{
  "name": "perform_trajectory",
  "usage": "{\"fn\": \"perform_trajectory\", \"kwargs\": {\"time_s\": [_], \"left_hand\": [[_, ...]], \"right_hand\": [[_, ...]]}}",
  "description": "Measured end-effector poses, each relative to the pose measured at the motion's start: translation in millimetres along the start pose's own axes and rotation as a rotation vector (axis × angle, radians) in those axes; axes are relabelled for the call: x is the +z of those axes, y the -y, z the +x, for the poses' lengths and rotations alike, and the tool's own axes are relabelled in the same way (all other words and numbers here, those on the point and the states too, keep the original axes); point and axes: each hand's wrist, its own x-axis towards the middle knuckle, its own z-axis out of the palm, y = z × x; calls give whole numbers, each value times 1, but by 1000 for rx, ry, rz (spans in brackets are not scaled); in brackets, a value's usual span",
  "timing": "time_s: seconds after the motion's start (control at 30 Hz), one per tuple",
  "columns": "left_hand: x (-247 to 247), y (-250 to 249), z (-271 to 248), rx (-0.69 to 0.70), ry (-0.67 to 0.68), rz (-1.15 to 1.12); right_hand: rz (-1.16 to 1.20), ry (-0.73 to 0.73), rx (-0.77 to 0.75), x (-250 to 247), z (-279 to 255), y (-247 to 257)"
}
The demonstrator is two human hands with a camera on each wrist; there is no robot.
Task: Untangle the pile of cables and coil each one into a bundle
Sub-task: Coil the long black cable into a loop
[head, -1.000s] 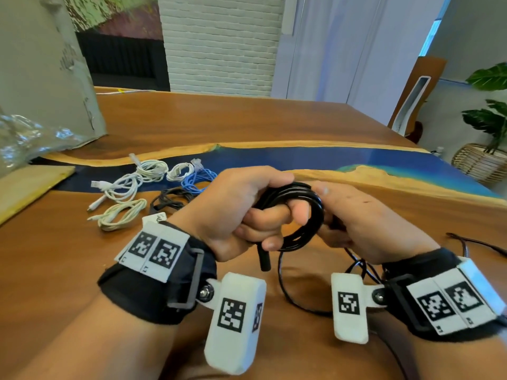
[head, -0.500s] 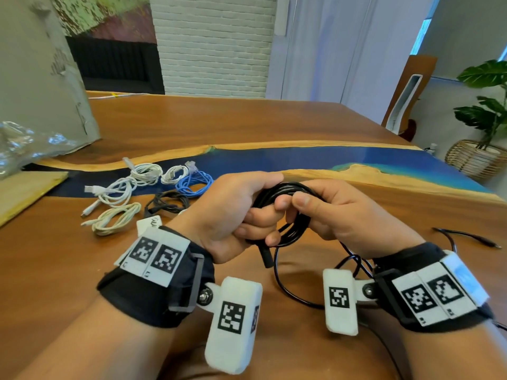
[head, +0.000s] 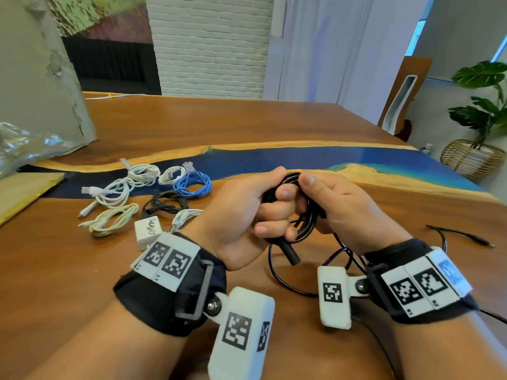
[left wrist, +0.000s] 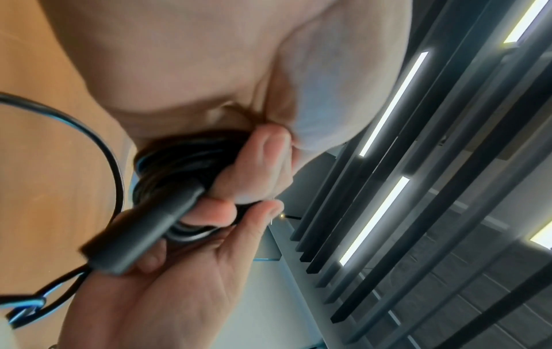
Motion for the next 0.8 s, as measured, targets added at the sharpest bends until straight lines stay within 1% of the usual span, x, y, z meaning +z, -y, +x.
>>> {"fn": "perform_trajectory", "kwargs": {"time_s": [0.07,0.13,0.23,0.3,0.37,0.4,0.47,0.5,0.57,0.6,0.63,0.7,0.73,0.8], "left_hand": [[0,-1,1,43,-11,-86],[-3,-5,0,124,-4,-222],[-12,-12,0,329,-28,-406],[-17,-15,0,451,-71,-489],[-19,-18,0,517,-134,-530],[-19,-18,1,534,-177,-513],[-16,-17,3,537,-277,-378],[-14,-14,5,522,-331,-246],[-13,-7,9,454,-427,133],[-12,-4,9,395,-440,324],[-12,-2,8,323,-433,481],[-9,-1,5,188,-365,714],[-6,-2,4,136,-316,796],[-3,-1,3,47,-235,956]], "right_hand": [[14,-8,42,-2,0,0],[-24,33,83,-4,-1,2],[-221,77,130,-8,-2,-1],[-355,142,184,-7,-3,-2],[-486,222,224,-4,-5,0],[-524,252,233,-3,-6,2],[-542,299,222,2,-9,10],[-544,329,198,4,-10,13],[-548,355,132,13,-12,20],[-552,327,86,15,-13,22],[-559,266,33,15,-13,22],[-547,74,-78,8,-12,22],[-529,-15,-114,3,-12,21],[-534,-117,-138,-7,-13,20]]}}
